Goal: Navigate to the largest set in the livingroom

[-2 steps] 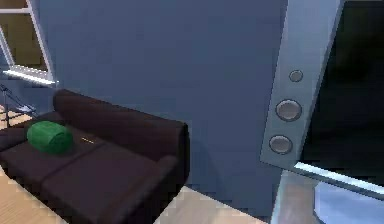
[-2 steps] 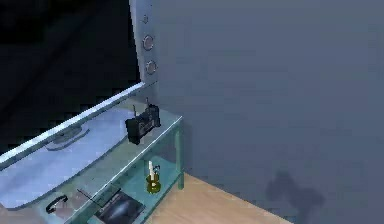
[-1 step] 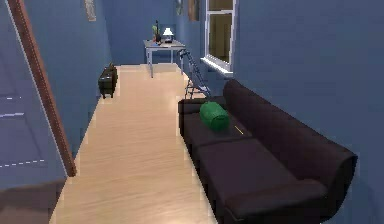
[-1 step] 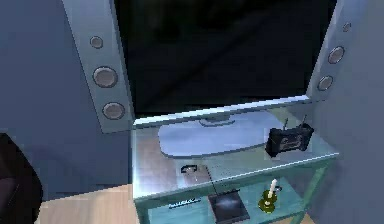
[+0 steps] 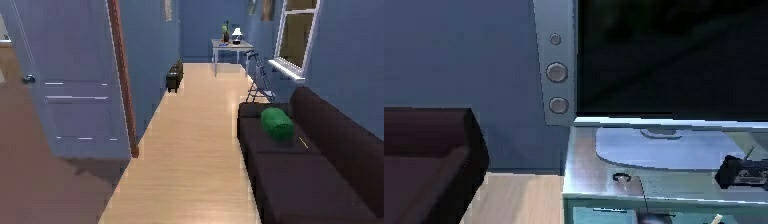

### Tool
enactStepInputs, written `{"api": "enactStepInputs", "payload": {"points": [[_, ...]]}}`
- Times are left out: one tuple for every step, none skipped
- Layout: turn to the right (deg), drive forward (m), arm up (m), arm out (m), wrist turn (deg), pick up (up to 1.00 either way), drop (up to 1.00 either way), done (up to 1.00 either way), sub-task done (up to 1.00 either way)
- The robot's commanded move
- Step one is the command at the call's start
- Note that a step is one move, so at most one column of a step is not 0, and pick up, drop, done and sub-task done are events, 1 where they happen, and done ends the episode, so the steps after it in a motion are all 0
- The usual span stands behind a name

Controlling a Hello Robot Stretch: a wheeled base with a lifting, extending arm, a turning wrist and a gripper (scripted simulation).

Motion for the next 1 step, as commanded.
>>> {"api": "enactStepInputs", "payload": {"points": [[0.0,0.65,0.00,0.00,0.0,0.00,0.00,0.00,0.00]]}}
